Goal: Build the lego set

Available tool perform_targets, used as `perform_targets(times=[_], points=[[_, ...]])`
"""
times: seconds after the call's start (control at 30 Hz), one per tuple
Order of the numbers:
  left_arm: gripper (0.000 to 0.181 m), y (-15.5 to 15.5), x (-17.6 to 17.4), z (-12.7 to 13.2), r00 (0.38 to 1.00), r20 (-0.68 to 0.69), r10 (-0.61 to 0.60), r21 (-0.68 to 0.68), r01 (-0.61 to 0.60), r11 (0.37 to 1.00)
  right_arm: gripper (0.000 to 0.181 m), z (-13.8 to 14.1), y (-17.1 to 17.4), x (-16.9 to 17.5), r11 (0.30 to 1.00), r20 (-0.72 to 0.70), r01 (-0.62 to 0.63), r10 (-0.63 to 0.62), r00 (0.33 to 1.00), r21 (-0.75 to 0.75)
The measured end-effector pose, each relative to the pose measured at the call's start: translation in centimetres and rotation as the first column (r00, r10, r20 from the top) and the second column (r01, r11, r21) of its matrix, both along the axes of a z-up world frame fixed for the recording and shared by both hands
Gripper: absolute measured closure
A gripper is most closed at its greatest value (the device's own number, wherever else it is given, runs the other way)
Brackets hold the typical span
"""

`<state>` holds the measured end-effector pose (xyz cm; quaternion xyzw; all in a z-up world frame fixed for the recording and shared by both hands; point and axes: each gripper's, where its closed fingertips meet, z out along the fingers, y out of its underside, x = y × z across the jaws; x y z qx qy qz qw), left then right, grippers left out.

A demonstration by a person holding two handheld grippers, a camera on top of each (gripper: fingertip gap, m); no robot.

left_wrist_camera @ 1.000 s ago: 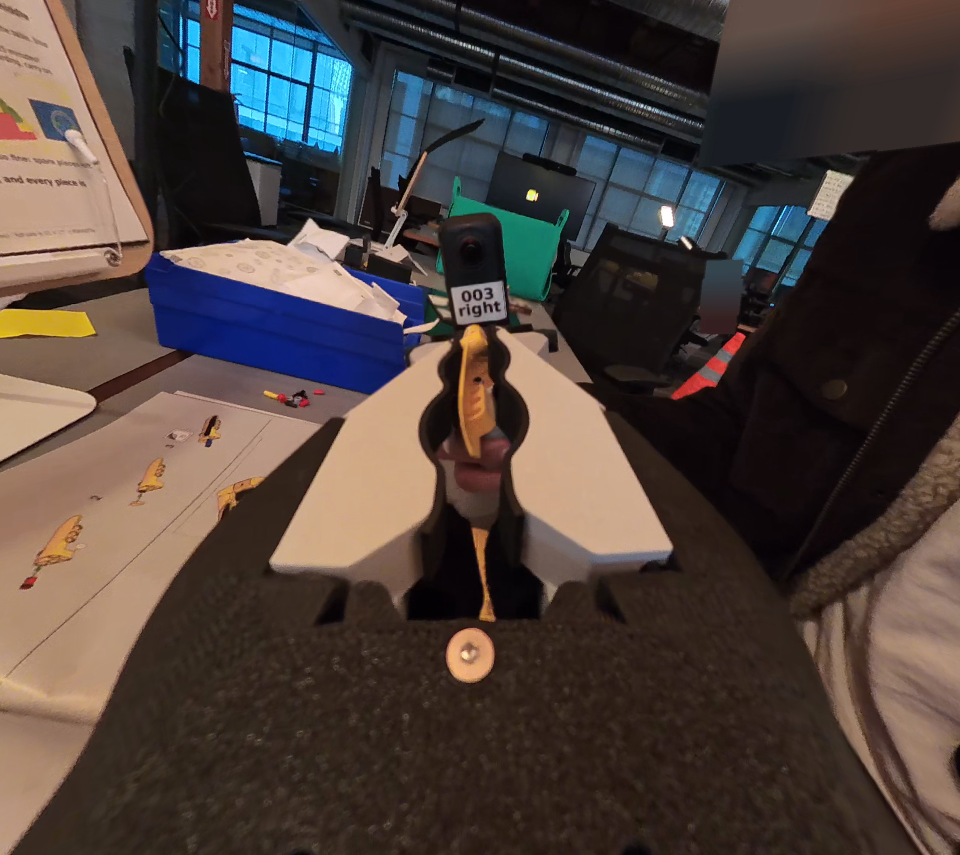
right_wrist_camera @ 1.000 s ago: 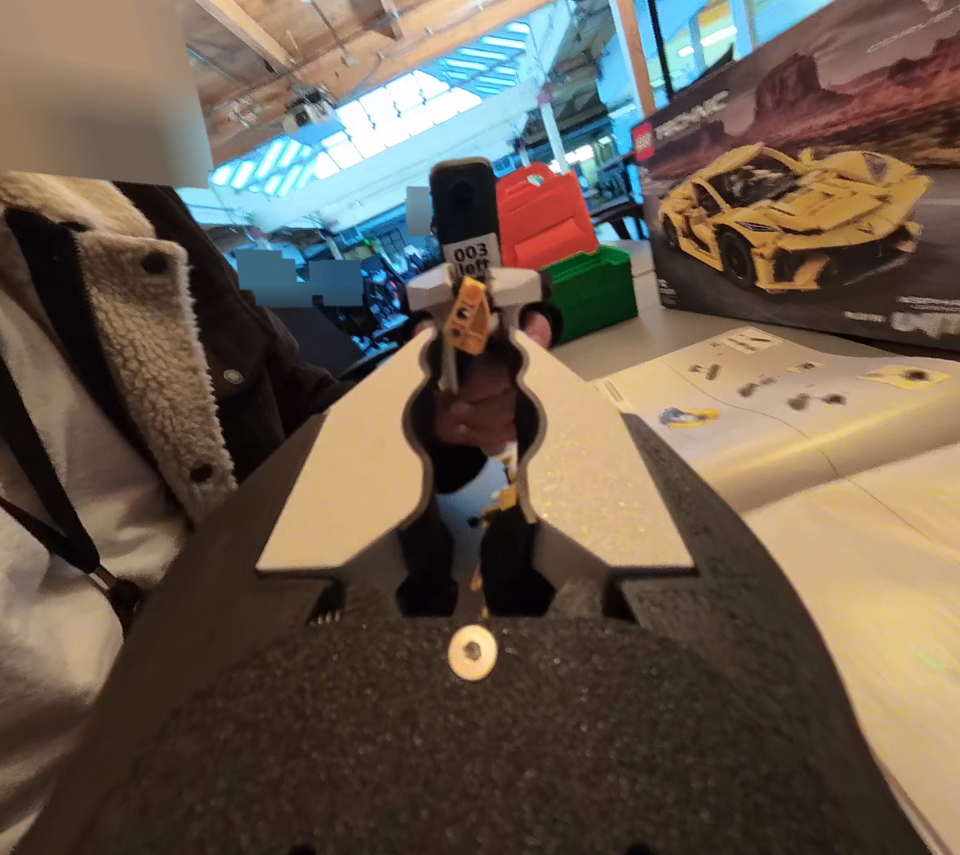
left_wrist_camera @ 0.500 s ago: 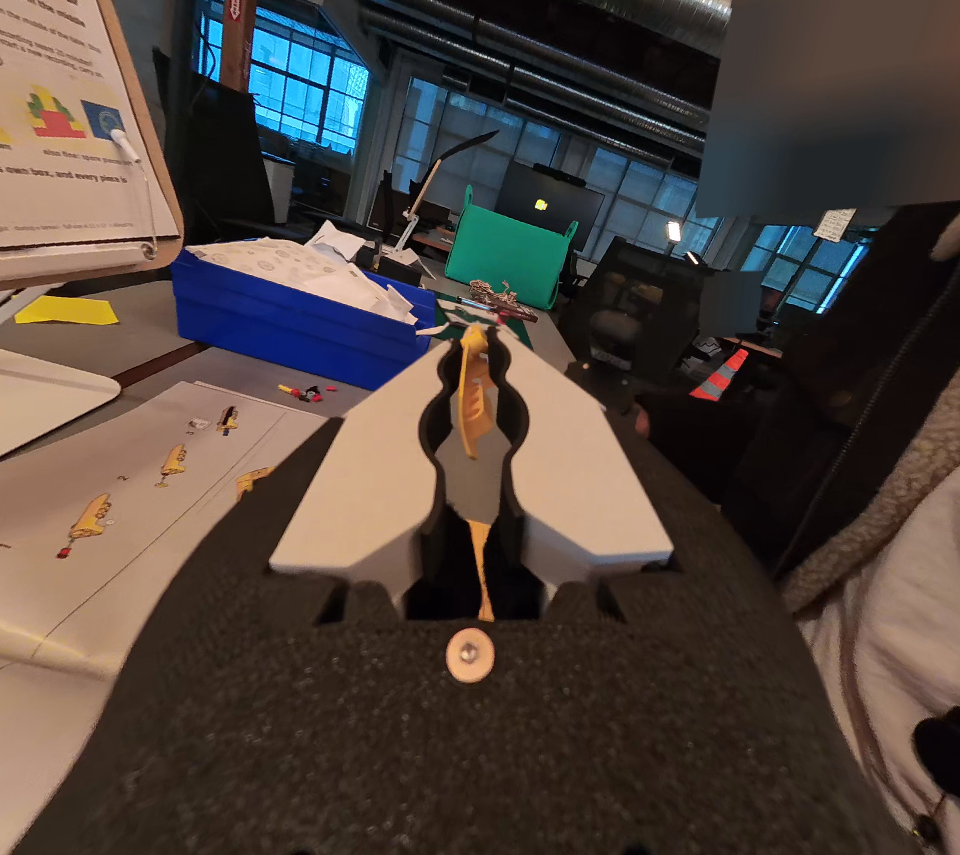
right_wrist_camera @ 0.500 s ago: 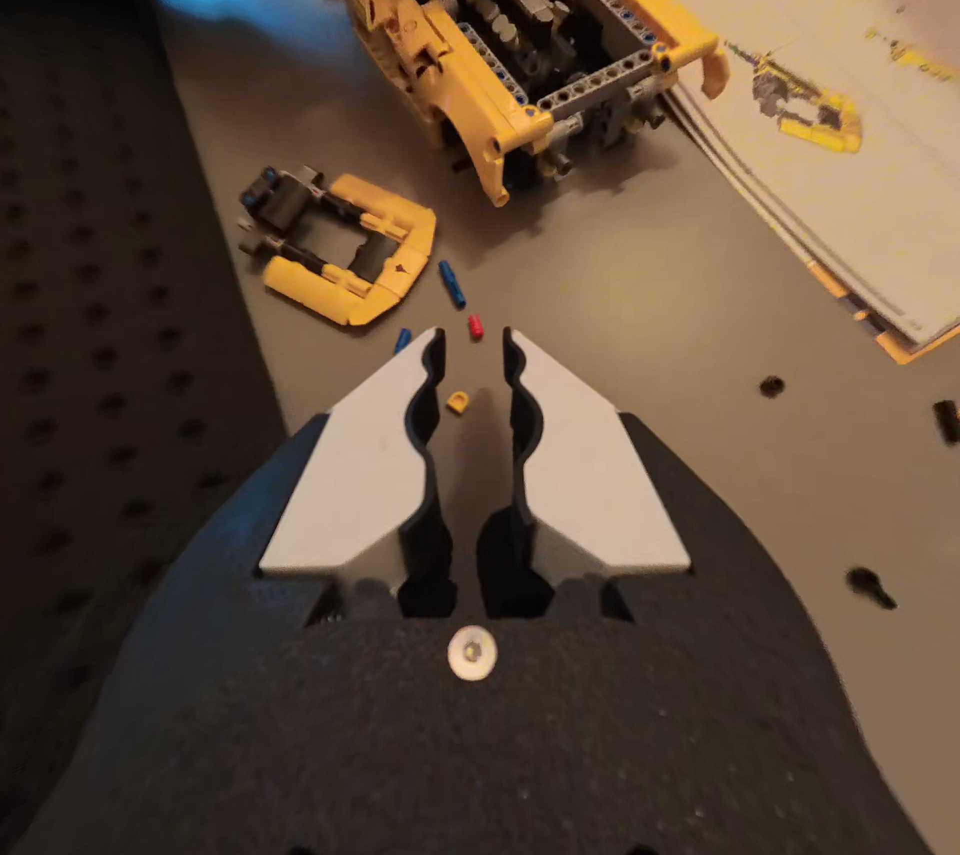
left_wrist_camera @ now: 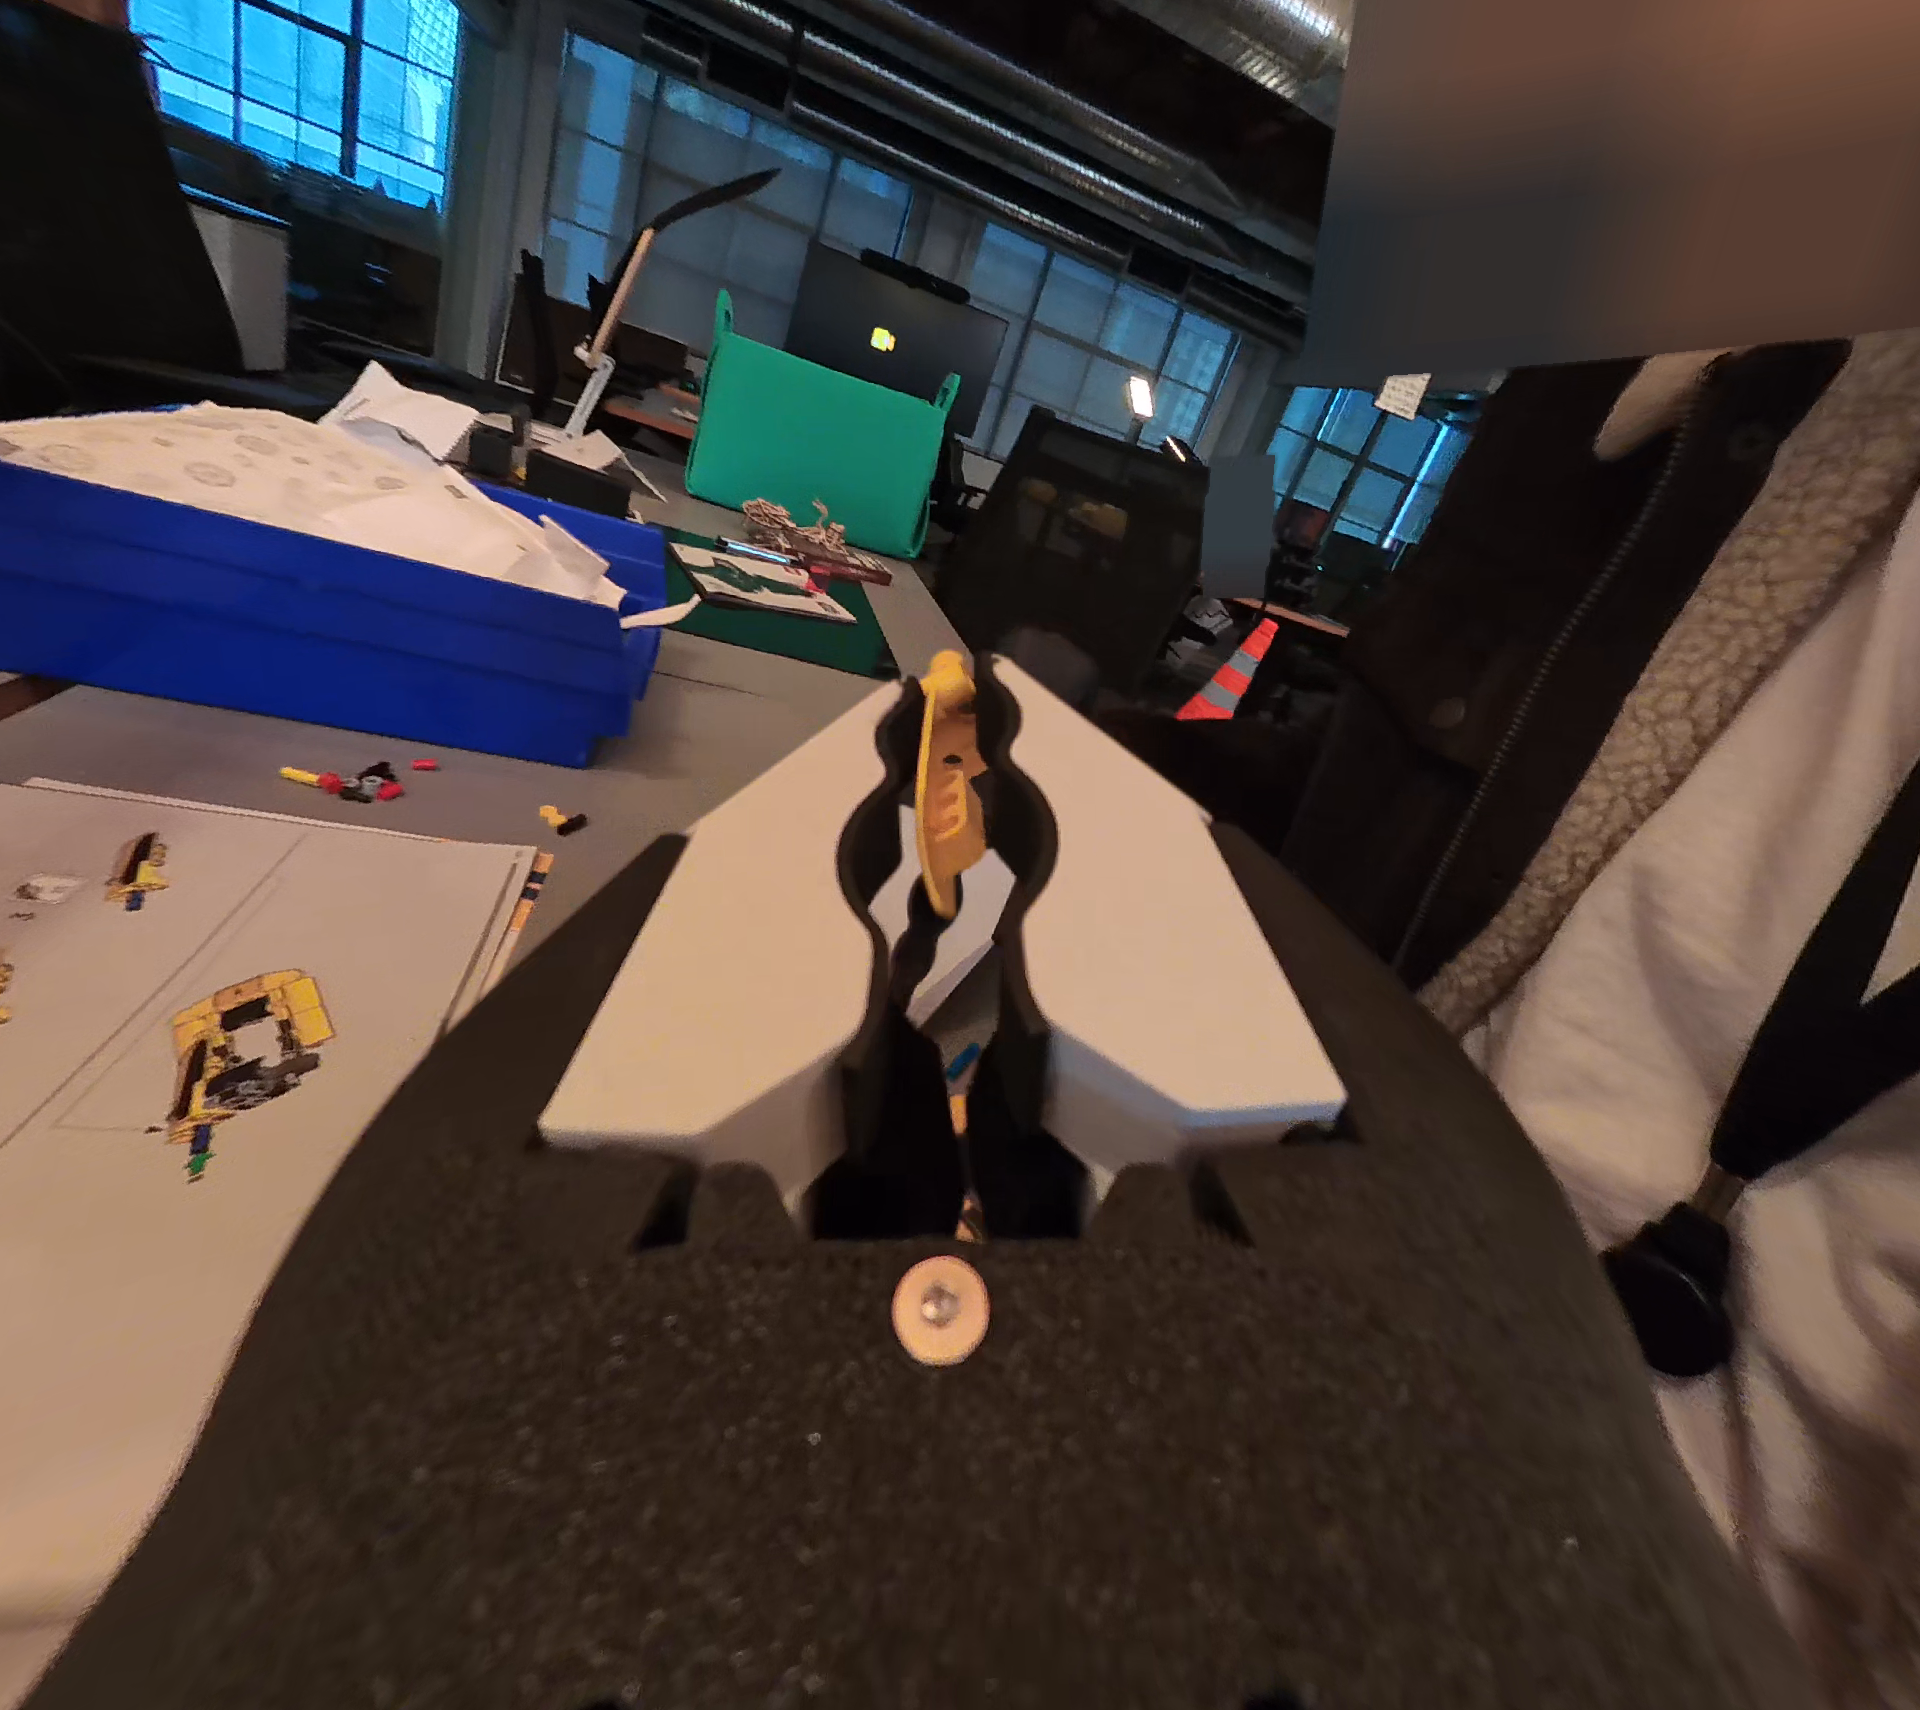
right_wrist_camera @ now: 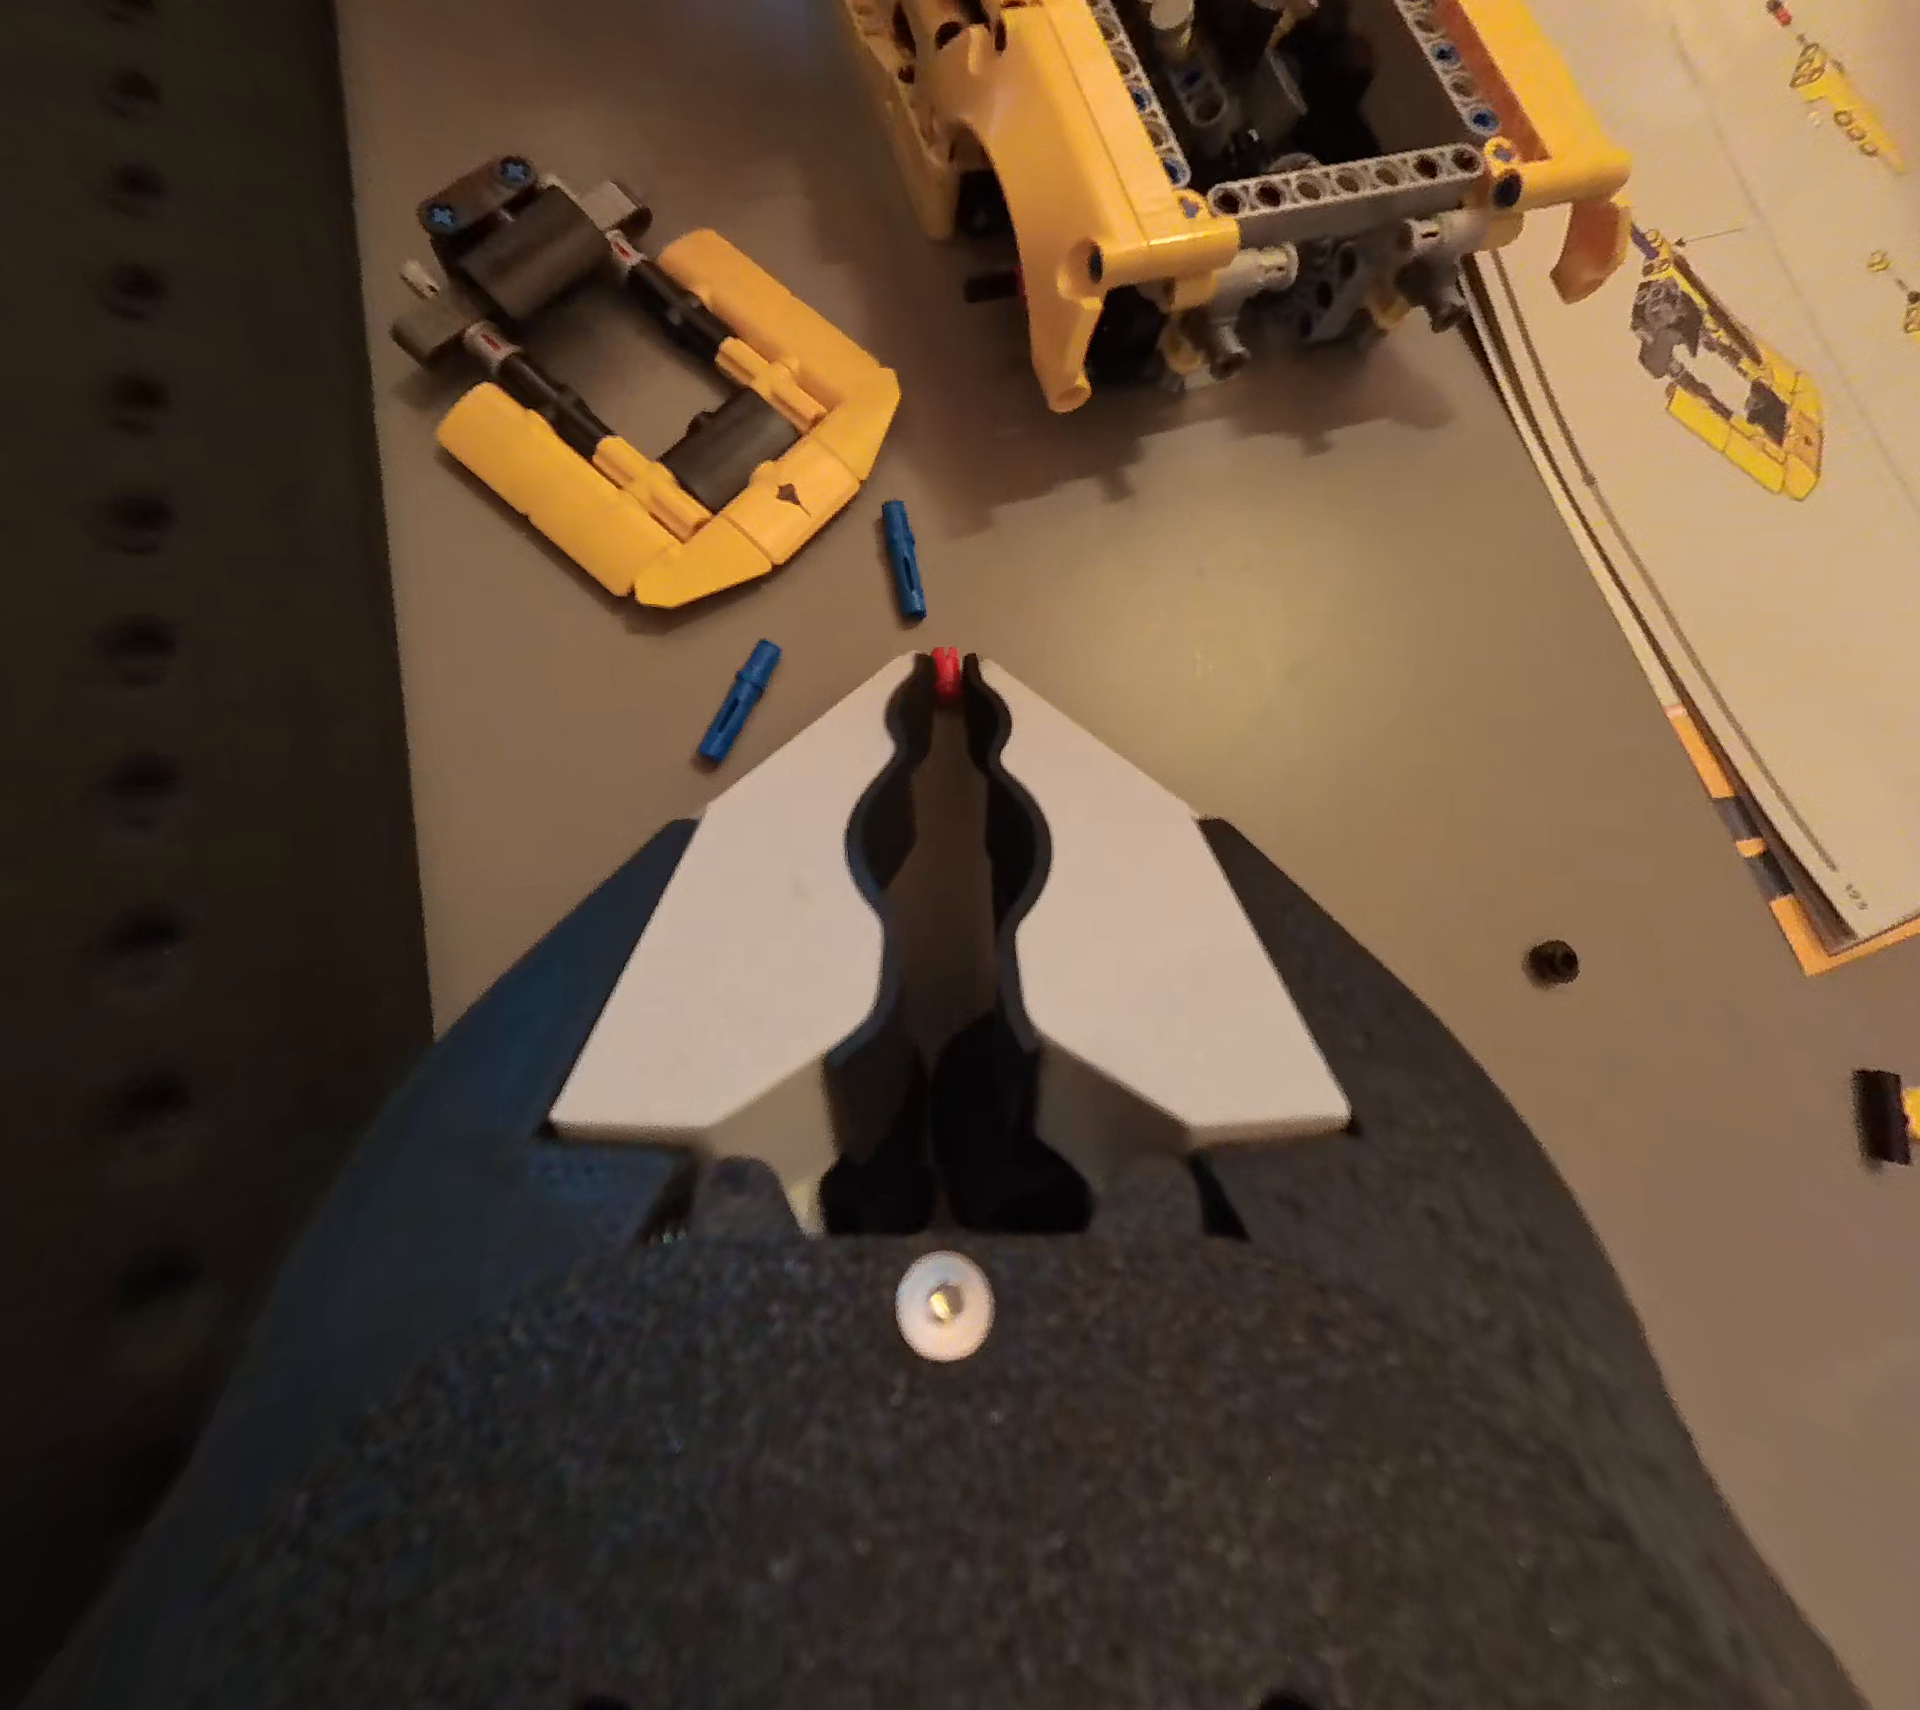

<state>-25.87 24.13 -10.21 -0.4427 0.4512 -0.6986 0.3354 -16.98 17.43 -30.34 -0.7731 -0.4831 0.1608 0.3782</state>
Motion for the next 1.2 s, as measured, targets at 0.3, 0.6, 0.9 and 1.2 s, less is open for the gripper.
perform_targets(times=[0.3, 0.6, 0.9, 1.2], points=[[0.173, -2.0, 1.3, -1.7, 0.996, -0.079, -0.045, 0.069, 0.051, 0.996, 0.177, 13.5, 3.0, -3.6, 0.986, -0.235, 0.072, -0.035, 0.971, 0.148], [0.172, -3.1, 1.6, -1.8, 0.994, -0.076, -0.079, 0.074, 0.084, 0.994, 0.177, 17.3, 3.9, -7.0, 0.967, -0.077, -0.020, 0.041, 0.996, 0.253], [0.173, -2.6, 1.9, -1.9, 0.992, -0.084, -0.093, -0.021, 0.092, 0.996, 0.178, 17.5, 4.5, -7.0, 0.904, 0.120, -0.045, -0.007, 0.993, 0.424], [0.173, -2.6, 2.3, -2.1, 0.985, -0.091, -0.149, -0.162, 0.132, 0.978, 0.177, 17.4, 4.7, -6.6, 0.857, 0.251, -0.077, -0.062, 0.966, 0.510]])
